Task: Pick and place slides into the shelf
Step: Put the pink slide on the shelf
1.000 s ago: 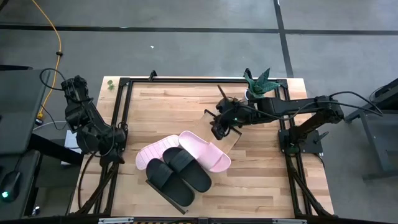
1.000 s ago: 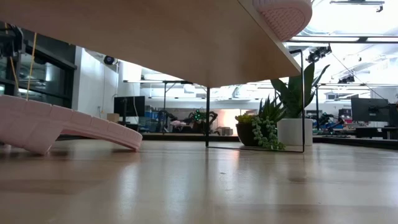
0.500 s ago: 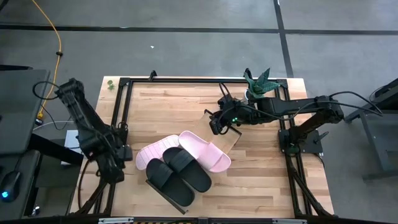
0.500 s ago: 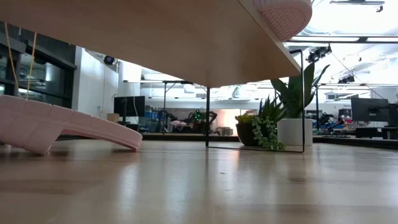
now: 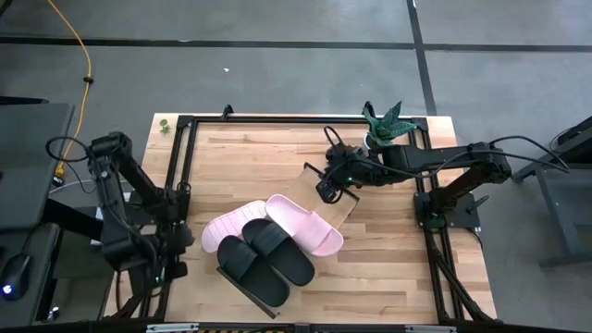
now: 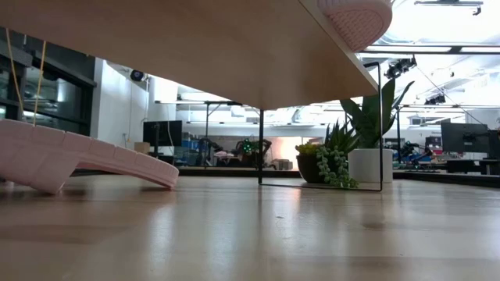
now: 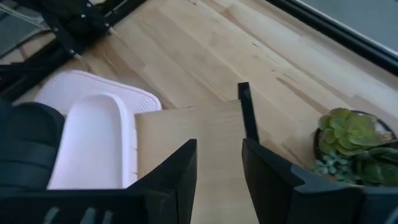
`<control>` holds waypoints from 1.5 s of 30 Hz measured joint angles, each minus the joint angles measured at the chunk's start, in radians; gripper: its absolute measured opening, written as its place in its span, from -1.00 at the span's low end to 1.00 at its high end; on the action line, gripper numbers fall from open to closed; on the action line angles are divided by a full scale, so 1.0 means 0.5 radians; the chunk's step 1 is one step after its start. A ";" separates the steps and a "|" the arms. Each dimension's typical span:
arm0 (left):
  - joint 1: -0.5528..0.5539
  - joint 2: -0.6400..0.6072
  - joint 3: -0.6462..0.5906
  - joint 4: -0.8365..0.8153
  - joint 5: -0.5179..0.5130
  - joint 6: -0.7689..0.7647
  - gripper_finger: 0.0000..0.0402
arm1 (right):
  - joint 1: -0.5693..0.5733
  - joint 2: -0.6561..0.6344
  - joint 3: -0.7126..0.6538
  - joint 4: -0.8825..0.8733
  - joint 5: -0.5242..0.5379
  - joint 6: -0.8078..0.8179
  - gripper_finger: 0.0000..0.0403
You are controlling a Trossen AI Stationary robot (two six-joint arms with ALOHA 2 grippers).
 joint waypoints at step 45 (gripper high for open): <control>-0.009 0.469 -0.001 0.458 0.098 0.521 -0.60 | -0.095 0.000 0.000 -0.008 -0.019 -0.255 -0.41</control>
